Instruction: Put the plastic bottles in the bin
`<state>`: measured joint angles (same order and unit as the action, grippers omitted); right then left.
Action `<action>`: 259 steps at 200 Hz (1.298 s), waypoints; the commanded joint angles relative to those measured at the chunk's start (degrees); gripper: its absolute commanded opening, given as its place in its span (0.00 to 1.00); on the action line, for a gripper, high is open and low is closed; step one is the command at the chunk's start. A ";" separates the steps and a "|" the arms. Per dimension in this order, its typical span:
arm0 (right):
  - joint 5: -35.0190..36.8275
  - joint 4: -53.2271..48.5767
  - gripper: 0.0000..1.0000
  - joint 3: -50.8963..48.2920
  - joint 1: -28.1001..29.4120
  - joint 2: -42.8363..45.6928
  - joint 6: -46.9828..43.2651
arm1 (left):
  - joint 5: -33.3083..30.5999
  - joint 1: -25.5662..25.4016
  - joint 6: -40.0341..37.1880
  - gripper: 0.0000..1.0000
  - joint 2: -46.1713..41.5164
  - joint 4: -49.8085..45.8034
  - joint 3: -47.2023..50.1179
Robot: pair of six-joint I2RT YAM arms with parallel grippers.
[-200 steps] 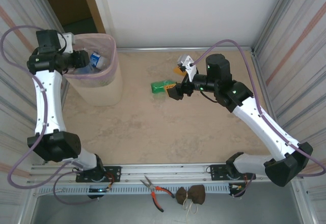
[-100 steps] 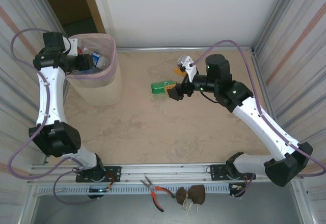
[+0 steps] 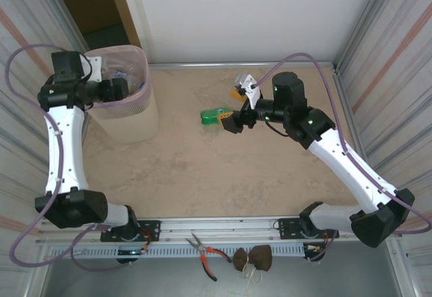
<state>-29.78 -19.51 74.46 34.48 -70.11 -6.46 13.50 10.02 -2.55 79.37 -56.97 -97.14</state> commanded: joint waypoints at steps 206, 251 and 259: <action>2.78 -0.57 0.89 -0.28 0.59 0.15 -1.19 | -2.84 -1.14 -4.86 0.36 8.96 -3.33 0.37; 5.73 -2.41 0.89 1.44 0.52 -2.29 -1.83 | 2.03 -1.02 -3.69 0.41 7.50 -2.64 -4.70; 6.12 -2.98 0.89 1.80 0.41 -2.87 -2.45 | 3.81 -0.89 -3.01 0.42 6.97 -2.38 -6.06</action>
<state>-26.04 -20.01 74.46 34.54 -71.24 -6.85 14.04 8.62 -6.22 88.16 -56.18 -99.72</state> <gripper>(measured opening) 0.890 0.406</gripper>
